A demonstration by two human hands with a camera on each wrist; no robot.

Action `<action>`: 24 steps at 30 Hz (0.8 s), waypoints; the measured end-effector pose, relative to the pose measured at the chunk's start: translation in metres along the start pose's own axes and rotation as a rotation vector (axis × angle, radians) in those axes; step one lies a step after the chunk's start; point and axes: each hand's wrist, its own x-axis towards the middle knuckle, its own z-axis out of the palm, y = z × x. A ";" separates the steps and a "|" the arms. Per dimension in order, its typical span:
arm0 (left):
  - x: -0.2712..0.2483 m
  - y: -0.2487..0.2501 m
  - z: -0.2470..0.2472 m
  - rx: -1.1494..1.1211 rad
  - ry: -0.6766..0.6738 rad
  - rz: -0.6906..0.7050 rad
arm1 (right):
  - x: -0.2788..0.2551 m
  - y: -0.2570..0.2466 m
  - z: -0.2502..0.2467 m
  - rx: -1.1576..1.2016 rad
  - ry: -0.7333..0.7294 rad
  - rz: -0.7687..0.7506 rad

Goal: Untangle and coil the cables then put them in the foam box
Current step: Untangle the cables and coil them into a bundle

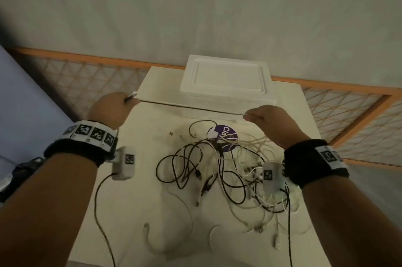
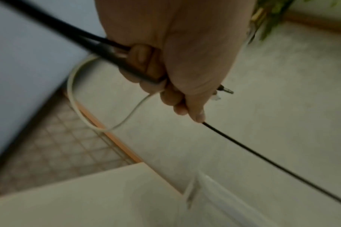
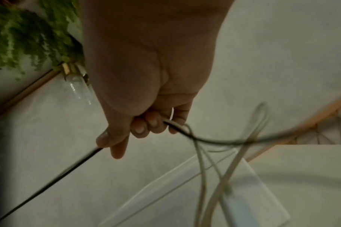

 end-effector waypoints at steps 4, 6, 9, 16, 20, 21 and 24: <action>0.002 0.012 0.020 0.154 -0.016 -0.038 | 0.009 -0.018 0.028 -0.062 -0.058 -0.011; -0.012 0.056 0.037 0.040 0.014 0.196 | 0.017 -0.041 0.043 -0.170 -0.147 -0.061; -0.042 0.124 0.062 -0.296 -0.108 0.424 | 0.025 -0.070 0.051 -0.207 -0.115 -0.094; -0.015 0.080 0.085 -0.175 -0.209 0.179 | 0.000 0.002 0.024 -0.070 -0.089 0.010; -0.016 0.091 0.099 -0.005 -0.243 0.213 | -0.003 0.007 0.041 -0.124 -0.063 0.113; -0.023 0.104 0.103 -0.026 -0.260 0.264 | -0.004 0.000 0.045 -0.142 -0.024 0.091; -0.043 0.135 0.106 -0.183 -0.232 0.356 | -0.010 -0.023 0.056 -0.035 -0.052 0.015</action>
